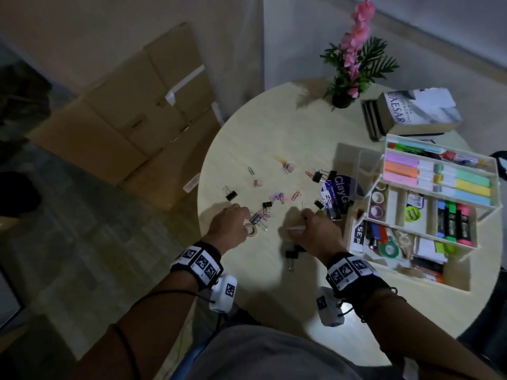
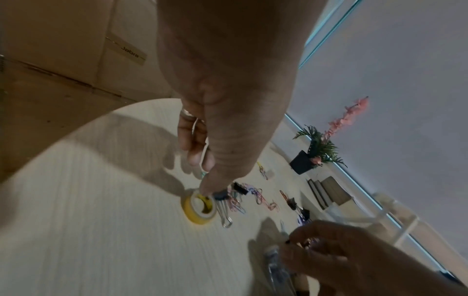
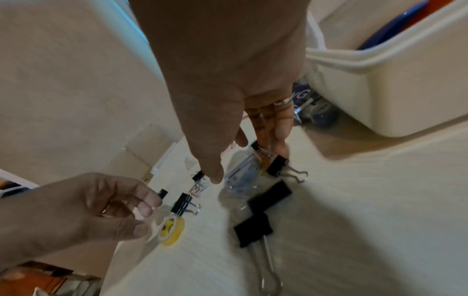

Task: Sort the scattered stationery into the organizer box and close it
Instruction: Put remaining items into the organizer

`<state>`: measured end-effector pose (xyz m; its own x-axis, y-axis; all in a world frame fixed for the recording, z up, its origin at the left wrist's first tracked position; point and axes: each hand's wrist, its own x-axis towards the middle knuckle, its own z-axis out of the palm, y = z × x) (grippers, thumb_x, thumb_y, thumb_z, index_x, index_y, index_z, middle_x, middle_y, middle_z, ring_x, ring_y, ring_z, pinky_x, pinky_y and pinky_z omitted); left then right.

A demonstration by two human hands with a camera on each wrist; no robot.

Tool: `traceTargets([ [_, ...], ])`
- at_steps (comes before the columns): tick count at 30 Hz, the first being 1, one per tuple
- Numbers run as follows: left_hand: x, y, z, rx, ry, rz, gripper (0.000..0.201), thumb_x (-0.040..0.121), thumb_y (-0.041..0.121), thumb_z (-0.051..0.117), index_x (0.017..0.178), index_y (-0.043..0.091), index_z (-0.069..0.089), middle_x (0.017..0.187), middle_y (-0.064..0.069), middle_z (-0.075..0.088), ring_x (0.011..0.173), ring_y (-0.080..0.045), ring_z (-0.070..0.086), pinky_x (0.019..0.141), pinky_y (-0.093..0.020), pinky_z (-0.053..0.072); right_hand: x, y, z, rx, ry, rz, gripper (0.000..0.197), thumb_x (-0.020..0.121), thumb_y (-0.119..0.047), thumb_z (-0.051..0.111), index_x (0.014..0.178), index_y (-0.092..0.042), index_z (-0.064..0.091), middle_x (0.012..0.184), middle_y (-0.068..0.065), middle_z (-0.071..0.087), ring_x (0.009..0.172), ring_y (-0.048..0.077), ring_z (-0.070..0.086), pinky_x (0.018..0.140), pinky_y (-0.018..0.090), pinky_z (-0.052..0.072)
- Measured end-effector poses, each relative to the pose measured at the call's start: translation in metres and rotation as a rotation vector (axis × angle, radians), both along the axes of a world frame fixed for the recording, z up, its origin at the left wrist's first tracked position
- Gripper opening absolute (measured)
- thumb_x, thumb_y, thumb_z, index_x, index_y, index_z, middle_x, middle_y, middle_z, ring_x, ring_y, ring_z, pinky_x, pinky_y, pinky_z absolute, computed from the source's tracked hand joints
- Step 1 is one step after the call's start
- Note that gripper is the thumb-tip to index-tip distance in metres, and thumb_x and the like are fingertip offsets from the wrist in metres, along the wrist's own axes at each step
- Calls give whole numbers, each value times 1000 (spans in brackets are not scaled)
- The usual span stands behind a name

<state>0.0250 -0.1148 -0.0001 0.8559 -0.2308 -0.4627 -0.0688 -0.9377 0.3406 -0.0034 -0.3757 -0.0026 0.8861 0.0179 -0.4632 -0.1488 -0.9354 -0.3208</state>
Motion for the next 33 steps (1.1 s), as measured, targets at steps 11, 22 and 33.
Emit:
traceTargets([
  [11, 3, 31, -12, -136, 108, -124, 50, 81, 33, 87, 125, 22, 65, 119, -1, 62, 108, -21, 64, 88, -39, 56, -2, 33, -14, 3, -37, -45, 46, 86, -34, 75, 124, -10, 65, 118, 15, 56, 91, 35, 67, 79, 40, 60],
  [22, 7, 5, -15, -85, -28, -174, 31, 77, 47, 72, 87, 22, 58, 89, 1, 64, 82, -27, 63, 62, -31, 42, -10, 28, -9, 290, -140, -352, 21, 73, -4, 78, 94, -4, 77, 84, 12, 73, 75, 28, 69, 63, 29, 54],
  [33, 3, -43, -1, -487, -77, -167, 34, 70, 50, 68, 90, 26, 56, 75, 6, 58, 66, -17, 56, 59, -39, 49, -31, -3, 42, 735, -307, -695, 32, 80, -15, 86, 104, -16, 64, 87, -2, 66, 57, 7, 57, 54, 23, 45],
])
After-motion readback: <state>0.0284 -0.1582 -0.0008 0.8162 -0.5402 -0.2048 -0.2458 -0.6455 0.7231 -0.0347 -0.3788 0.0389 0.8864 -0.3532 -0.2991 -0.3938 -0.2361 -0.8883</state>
